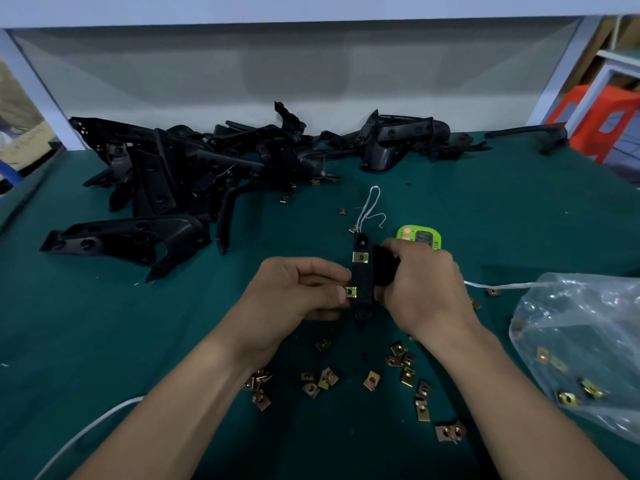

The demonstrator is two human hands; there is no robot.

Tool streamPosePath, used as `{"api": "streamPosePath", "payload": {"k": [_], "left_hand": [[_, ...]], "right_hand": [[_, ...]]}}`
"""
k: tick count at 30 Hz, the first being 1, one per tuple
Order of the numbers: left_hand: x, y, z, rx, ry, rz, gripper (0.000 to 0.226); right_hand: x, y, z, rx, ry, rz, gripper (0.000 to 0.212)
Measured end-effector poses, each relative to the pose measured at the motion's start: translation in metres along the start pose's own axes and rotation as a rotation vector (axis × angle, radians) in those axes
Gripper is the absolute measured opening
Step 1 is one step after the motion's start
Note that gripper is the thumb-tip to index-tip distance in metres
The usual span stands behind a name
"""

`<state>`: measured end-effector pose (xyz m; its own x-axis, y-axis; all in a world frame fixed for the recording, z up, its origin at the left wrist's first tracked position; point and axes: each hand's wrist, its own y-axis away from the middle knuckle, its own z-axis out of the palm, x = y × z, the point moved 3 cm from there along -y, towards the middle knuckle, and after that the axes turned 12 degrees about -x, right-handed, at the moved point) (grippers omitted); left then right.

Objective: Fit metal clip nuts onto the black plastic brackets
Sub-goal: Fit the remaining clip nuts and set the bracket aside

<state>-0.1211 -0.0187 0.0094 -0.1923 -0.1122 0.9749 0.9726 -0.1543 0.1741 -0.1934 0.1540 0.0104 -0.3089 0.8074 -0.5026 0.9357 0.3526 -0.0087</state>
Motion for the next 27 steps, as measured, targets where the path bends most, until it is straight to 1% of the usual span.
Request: {"api": "streamPosePath", "payload": {"k": [5, 11, 14, 19, 21, 23, 24, 25, 27], "left_hand": [[-0.002, 0.001, 0.006, 0.053, 0.024, -0.036, 0.032], [-0.005, 0.001, 0.015, 0.032, 0.056, -0.024, 0.035], [-0.006, 0.0, 0.016, 0.035, 0.053, -0.011, 0.033], [-0.005, 0.0, 0.018, -0.034, 0.02, 0.008, 0.036], [-0.006, 0.0, 0.019, 0.04, -0.081, -0.004, 0.023], [-0.005, 0.002, 0.023, 0.129, -0.307, 0.006, 0.009], [-0.004, 0.004, 0.026, 0.156, -0.426, 0.031, 0.006], [-0.003, 0.005, 0.03, 0.181, -0.527, 0.067, 0.01], [-0.002, 0.008, 0.035, 0.237, -0.62, 0.148, 0.022]], "right_hand": [[-0.006, 0.004, 0.001, 0.056, 0.091, 0.036, 0.03], [-0.012, 0.006, 0.004, 0.079, 0.196, 0.006, 0.033], [-0.009, 0.004, 0.006, 0.077, 0.165, 0.019, 0.032], [-0.002, 0.0, 0.004, 0.056, 0.017, 0.068, 0.03], [0.0, -0.001, 0.0, 0.081, 0.014, 0.093, 0.033], [0.0, 0.0, -0.003, 0.099, 0.025, 0.115, 0.038], [0.0, 0.001, -0.002, 0.101, 0.033, 0.12, 0.041], [-0.002, 0.002, -0.002, 0.106, 0.048, 0.118, 0.041], [-0.007, 0.005, 0.0, 0.144, 0.111, 0.097, 0.035]]}}
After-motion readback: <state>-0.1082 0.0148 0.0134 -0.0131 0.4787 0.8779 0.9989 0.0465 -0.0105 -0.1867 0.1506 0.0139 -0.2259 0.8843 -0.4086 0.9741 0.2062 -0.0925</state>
